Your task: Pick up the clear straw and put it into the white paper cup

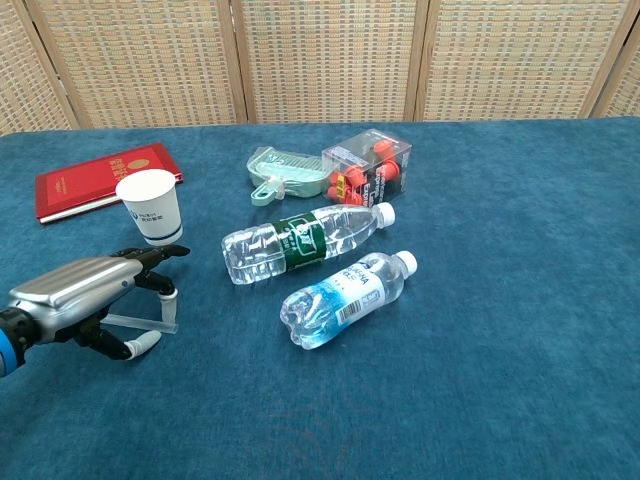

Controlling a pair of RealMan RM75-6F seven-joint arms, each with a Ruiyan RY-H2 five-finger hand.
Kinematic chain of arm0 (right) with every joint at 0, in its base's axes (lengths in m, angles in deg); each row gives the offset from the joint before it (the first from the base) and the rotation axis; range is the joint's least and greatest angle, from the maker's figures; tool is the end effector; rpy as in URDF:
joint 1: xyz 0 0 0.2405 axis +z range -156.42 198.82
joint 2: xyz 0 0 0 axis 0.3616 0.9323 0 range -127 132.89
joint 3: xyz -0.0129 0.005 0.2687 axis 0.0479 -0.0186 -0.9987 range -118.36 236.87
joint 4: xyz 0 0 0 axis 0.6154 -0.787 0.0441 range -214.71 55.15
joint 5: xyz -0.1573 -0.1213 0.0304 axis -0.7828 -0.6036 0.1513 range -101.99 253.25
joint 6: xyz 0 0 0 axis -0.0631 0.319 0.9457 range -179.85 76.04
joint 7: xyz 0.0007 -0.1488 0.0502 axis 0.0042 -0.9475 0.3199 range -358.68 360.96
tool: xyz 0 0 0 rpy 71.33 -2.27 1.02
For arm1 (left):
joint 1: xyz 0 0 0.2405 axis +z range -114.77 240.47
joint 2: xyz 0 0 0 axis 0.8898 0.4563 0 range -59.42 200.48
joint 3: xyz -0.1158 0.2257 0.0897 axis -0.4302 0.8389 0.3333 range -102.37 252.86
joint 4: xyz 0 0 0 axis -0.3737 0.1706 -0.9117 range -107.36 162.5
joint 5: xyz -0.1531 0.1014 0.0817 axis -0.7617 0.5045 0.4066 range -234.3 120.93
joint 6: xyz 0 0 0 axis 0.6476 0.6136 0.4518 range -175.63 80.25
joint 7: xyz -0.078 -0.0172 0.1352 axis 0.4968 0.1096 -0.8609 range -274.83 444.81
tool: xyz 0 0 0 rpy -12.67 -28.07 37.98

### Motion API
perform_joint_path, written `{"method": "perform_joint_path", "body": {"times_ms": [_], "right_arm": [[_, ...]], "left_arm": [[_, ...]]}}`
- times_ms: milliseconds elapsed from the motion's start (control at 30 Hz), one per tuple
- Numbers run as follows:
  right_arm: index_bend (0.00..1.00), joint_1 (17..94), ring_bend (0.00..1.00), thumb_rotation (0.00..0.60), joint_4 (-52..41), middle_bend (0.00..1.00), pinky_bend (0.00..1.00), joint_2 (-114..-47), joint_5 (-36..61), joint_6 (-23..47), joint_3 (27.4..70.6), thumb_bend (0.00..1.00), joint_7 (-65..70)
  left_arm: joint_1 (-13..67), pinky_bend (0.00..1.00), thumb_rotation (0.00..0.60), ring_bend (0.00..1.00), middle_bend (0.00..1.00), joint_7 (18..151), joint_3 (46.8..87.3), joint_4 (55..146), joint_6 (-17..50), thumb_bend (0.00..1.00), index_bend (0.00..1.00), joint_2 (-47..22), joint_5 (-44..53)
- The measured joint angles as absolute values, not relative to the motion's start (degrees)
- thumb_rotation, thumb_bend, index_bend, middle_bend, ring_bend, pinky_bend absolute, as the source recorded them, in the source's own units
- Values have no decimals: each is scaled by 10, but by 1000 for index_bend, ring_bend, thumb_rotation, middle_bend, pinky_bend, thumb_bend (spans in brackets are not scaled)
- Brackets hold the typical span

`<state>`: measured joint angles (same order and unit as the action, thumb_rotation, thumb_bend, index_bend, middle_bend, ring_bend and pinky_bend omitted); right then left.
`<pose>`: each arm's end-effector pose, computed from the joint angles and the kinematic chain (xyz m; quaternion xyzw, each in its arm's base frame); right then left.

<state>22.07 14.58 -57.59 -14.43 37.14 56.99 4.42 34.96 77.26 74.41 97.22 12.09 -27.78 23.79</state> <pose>-0.3147 -0.1697 0.1940 0.5857 -0.3842 0.4084 0.5854 -0.2423 0.2837 -0.0656 -0.7474 -0.4080 -0.3404 0.3988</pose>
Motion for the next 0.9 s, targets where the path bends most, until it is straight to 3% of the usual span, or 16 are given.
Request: {"method": "perform_joint_path", "body": {"times_ms": [300, 667, 900], "right_arm": [[0, 221, 0, 600, 146, 0, 0, -576, -145, 371, 571, 0, 44], [0, 221, 0, 600, 147, 0, 0, -576, -146, 371, 572, 0, 41], [0, 221, 0, 600, 148, 0, 0, -578, -147, 370, 572, 0, 37]], "left_arm": [[354, 0, 600, 0, 0, 798, 742, 998, 133, 377, 657, -258, 244], [362, 0, 600, 0, 0, 873, 735, 1116, 196, 377, 657, -167, 293], [357, 0, 600, 0, 0, 985, 706, 1153, 238, 376, 657, -126, 322]]}}
